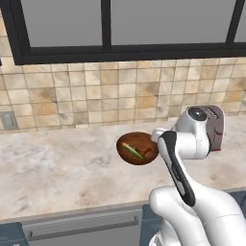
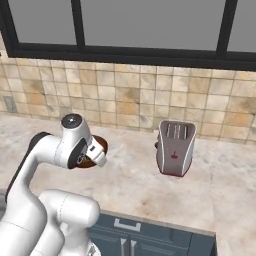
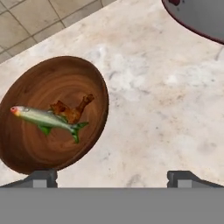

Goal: Place the bowl with the avocado and broccoli on the top shelf of the fridge. Place the bowl with the chicken drumstick and fish on the second highest shelf of the fridge.

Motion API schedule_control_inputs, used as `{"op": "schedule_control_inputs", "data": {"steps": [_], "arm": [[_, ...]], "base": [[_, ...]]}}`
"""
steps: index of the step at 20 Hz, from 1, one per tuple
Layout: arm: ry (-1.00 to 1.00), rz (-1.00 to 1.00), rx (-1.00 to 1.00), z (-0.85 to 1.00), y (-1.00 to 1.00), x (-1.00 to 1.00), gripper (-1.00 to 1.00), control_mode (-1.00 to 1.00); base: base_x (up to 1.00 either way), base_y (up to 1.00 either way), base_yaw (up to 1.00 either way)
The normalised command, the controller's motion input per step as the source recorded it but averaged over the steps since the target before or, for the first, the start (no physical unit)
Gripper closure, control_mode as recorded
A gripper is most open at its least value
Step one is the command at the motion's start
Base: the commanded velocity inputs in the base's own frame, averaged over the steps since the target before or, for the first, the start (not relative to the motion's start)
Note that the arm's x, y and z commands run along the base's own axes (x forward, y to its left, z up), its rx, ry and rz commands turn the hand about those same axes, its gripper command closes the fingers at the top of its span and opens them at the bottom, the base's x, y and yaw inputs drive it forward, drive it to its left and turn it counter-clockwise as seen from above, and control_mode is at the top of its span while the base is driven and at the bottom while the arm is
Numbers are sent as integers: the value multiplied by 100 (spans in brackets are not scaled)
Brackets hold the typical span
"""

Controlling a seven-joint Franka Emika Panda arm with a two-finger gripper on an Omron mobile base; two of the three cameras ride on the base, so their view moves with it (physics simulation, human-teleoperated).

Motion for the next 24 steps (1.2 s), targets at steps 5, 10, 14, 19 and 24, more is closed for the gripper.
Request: {"op": "schedule_control_inputs", "data": {"steps": [5, 10, 14, 19, 24], "arm": [[8, 1, 0, -30, 0, 44, -100, -100], [14, 0, 0, -29, 0, 65, -100, -100], [16, 0, 0, -25, 0, 64, -100, -100], [9, 0, 0, -11, 0, 11, -100, -100], [10, 0, 0, -53, 0, 0, -100, -100]], "base": [[0, 0, 0], [0, 0, 0], [0, 0, 0], [0, 0, 0], [0, 0, 0]]}}
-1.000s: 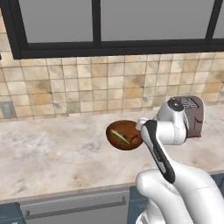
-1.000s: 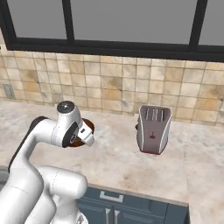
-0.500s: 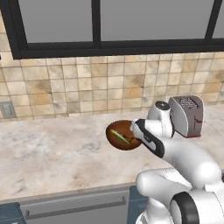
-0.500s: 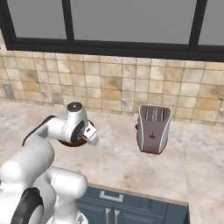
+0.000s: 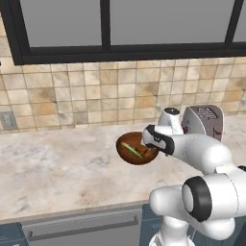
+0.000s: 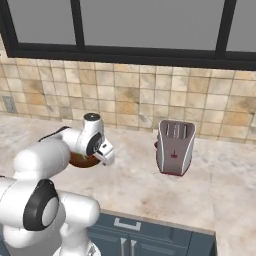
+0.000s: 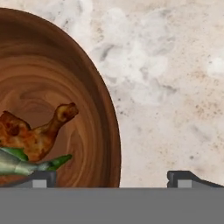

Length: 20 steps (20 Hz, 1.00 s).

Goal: Place the bowl with the avocado and broccoli on the top shelf of the fridge. Place the bowl with the chicken drumstick and fish on the second highest shelf of the fridge.

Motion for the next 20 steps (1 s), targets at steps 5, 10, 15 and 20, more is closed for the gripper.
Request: {"op": "schedule_control_inputs", "data": {"steps": [5, 10, 15, 20], "arm": [[4, 0, 0, -36, 0, 0, 100, -100], [0, 0, 0, -3, 1, 0, 100, -100], [0, 0, 0, 1, 0, -15, 100, -100], [-3, 0, 1, 61, 0, -79, 100, -100]], "base": [[0, 0, 0], [0, 0, 0], [0, 0, 0], [0, 0, 0]]}}
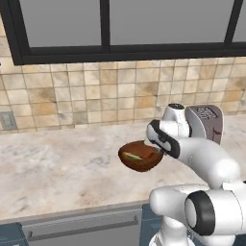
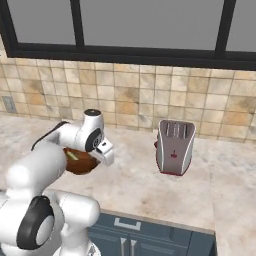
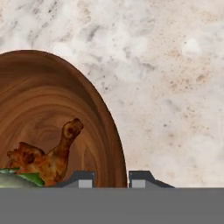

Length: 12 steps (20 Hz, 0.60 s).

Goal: Place the bowl with the avocado and broccoli on the top shelf of the fridge. Place the bowl with the chicken drumstick and fish on the second highest shelf of the fridge.

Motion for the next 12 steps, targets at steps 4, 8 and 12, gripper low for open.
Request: {"op": "schedule_control_inputs", "data": {"steps": [4, 8, 12], "arm": [[-3, 0, 1, 100, 0, -100, 100, -100], [-1, -1, 10, 100, 0, -100, 100, -100], [-15, -4, 2, 100, -2, -100, 100, -100]], "base": [[0, 0, 0], [0, 0, 0], [0, 0, 0]]}}
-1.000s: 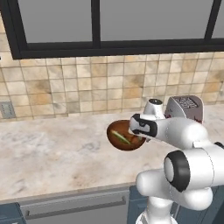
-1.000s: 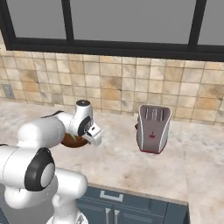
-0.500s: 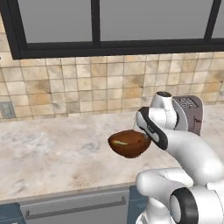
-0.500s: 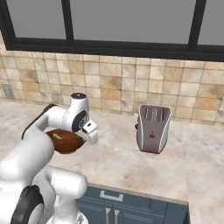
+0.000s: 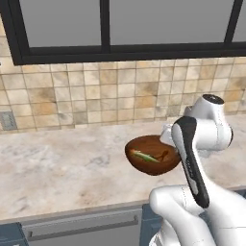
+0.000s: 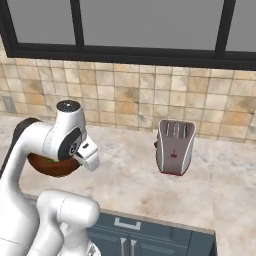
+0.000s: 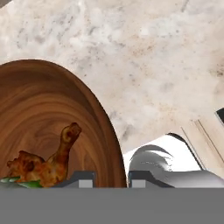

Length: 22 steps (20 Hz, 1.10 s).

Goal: Place the bowl with the avocado and broccoli on the top shelf of the fridge. Place the bowl with the chicken drumstick and fish on the second highest shelf of the fridge.

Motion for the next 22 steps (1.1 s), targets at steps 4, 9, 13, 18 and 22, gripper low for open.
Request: {"op": "schedule_control_inputs", "data": {"steps": [4, 9, 13, 18, 22], "arm": [[-39, -8, 0, 100, -13, -100, 100, -100], [-41, -13, 3, 81, -39, -79, 100, -100], [-3, -3, 2, 0, -10, -6, 100, -100], [0, 0, 0, 0, -1, -7, 100, 100], [0, 0, 0, 0, 0, 0, 100, 100]], "base": [[0, 0, 0], [0, 0, 0], [0, 0, 0], [-75, -39, 0], [-100, -32, 18]]}}
